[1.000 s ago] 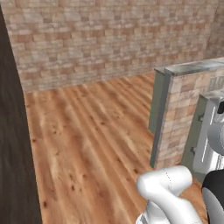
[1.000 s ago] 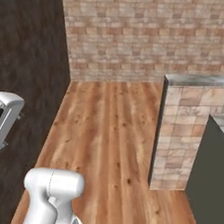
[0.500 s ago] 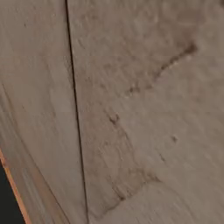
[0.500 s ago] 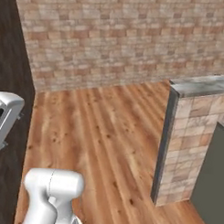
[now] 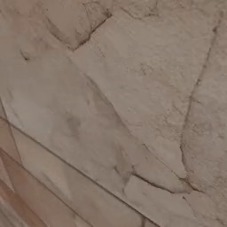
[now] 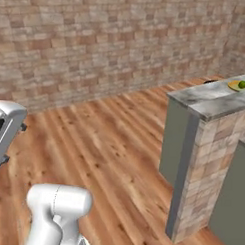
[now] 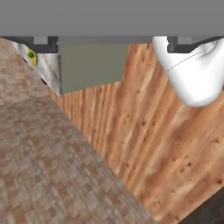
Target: Transport the steak and lime to the fridge. Place the steak on the rack containing meat and place the lime on the rack containing the vegetable, ensuring meats and vegetables are on different racks.
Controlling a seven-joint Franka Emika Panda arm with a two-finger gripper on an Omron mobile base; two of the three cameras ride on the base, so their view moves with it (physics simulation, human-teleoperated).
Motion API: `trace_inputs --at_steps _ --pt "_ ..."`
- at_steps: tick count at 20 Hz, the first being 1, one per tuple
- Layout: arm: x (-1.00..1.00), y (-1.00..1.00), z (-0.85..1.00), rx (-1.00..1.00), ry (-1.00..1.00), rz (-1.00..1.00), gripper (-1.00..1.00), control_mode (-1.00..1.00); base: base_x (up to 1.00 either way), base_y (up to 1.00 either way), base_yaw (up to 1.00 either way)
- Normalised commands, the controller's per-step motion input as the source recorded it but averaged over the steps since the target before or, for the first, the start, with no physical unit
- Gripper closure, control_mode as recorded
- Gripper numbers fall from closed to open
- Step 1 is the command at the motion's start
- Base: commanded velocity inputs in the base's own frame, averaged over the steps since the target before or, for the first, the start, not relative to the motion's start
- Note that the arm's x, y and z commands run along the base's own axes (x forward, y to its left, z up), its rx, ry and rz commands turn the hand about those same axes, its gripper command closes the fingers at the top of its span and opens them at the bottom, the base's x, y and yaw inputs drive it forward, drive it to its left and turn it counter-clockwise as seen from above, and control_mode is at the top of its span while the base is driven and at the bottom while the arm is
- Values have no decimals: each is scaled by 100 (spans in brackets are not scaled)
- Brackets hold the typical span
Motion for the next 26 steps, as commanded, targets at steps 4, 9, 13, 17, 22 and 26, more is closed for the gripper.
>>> trace_inputs --at_steps 4,9,13,17,22,26 --pt "0 0 0 0 0 0 -100 100 100 100 -42" --pt "0 0 0 0 0 0 -100 100 100 100 -34" --pt "0 0 0 0 0 0 -100 100 100 100 -32" --pt "0 0 0 0 0 0 -100 100 100 100 -36" --pt "0 0 0 0 0 0 -100 100 100 100 -41" --pt "0 0 0 0 0 0 -100 100 100 100 -39"
